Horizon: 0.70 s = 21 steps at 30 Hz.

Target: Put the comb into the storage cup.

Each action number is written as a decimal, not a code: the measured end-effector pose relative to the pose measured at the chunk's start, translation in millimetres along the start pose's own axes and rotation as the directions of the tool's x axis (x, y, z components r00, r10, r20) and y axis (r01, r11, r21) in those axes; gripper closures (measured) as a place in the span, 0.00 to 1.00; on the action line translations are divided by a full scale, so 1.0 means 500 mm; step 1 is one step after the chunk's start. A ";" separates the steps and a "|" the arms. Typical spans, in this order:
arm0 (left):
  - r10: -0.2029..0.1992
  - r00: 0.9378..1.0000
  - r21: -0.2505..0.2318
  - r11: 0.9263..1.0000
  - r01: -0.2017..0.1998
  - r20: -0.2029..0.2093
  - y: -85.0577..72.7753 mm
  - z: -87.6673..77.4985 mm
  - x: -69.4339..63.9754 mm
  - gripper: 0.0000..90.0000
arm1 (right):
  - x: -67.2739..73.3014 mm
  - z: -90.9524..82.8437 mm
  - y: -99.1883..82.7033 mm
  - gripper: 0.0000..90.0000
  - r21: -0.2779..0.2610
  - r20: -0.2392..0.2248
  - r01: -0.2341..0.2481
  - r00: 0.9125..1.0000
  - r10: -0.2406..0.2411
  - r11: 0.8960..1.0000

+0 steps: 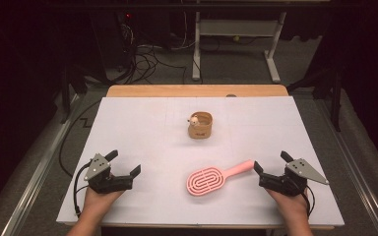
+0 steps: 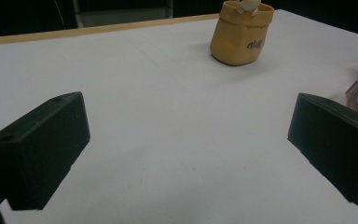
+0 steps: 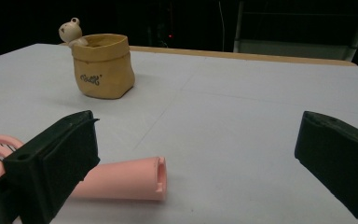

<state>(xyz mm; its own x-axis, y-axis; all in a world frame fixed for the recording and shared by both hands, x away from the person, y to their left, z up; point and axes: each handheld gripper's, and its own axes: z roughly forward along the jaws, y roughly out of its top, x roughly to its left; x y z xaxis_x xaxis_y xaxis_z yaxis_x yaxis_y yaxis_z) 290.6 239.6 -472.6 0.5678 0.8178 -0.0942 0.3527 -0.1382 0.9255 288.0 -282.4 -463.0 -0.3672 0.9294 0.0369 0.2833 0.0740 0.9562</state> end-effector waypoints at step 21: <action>0.011 1.000 -0.024 1.000 -0.010 0.005 -0.002 -0.006 0.002 0.00 | 0.001 -0.001 0.002 0.49 0.042 -0.044 0.031 0.999 -0.030 0.999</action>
<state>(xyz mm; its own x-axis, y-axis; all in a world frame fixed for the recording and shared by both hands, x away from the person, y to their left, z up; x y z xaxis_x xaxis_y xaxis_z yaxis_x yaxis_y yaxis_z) 288.6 242.1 -472.3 0.5749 0.8137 -0.0862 0.3285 -0.1330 0.9351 287.7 -282.1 -461.8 -0.4143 0.9099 0.0214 0.3085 0.1182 0.9439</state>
